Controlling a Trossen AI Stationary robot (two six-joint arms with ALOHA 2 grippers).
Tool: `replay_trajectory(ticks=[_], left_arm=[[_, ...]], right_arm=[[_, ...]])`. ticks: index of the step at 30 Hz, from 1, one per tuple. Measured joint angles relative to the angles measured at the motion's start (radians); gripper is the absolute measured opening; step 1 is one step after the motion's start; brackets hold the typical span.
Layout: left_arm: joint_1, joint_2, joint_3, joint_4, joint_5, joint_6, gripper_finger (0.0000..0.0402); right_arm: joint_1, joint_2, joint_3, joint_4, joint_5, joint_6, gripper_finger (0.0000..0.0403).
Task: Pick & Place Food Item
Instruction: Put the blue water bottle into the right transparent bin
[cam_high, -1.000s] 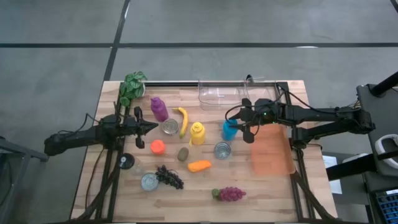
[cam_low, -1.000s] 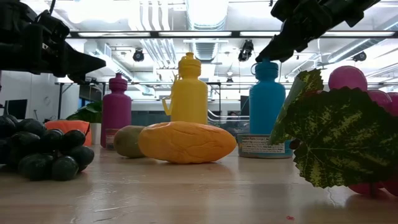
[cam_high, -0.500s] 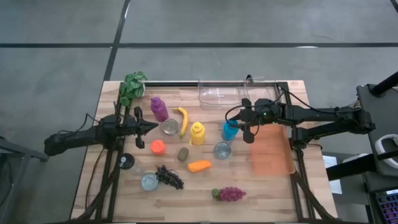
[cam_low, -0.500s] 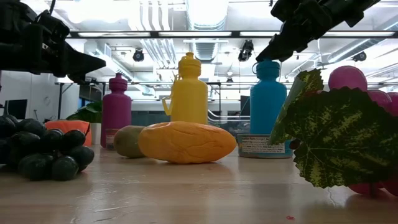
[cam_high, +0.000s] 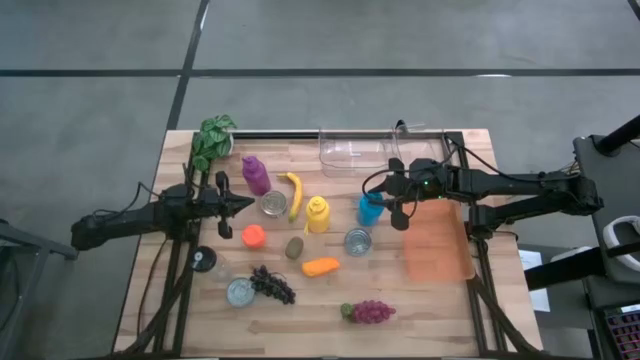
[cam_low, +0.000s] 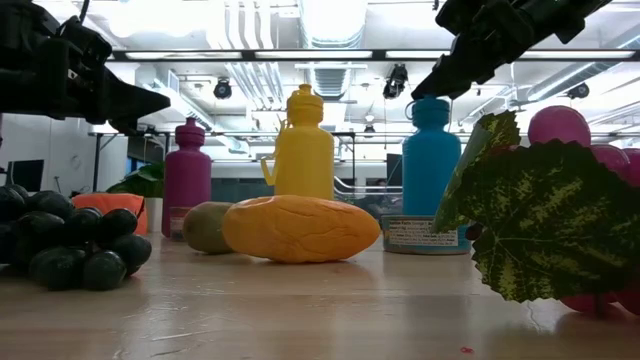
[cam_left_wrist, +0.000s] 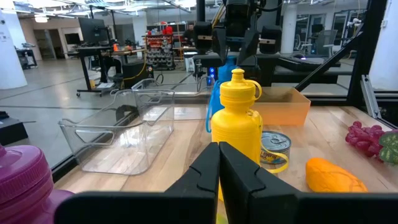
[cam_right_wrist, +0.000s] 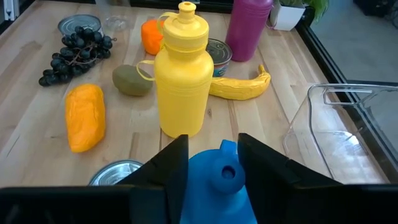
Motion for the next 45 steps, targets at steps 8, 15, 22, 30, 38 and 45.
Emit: replay_trajectory(ticks=[8, 15, 22, 30, 38, 45], left_arm=[[0.000, 0.000, 0.000, 0.000, 0.000, 0.000, 0.0015], [0.000, 0.000, 0.000, 0.000, 0.000, 0.000, 0.0015], [0.000, 0.000, 0.000, 0.000, 0.000, 0.000, 0.0015], [0.000, 0.000, 0.000, 0.000, 0.000, 0.000, 0.0015], [0.000, 0.000, 0.000, 0.000, 0.000, 0.000, 0.0015], [0.000, 0.000, 0.000, 0.000, 0.000, 0.000, 0.0015]], right_arm=[[0.000, 0.000, 0.000, 0.000, 0.000, -0.017, 0.0168], [0.000, 0.000, 0.000, 0.000, 0.001, -0.028, 0.0161], [0.000, -0.009, 0.000, 0.000, 0.001, -0.028, 0.0148], [-0.001, -0.019, 0.003, -0.006, 0.001, -0.028, 0.0137], [0.000, -0.018, 0.002, -0.053, 0.001, -0.025, 0.0129], [0.000, -0.016, 0.002, -0.054, 0.001, -0.027, 0.0127]])
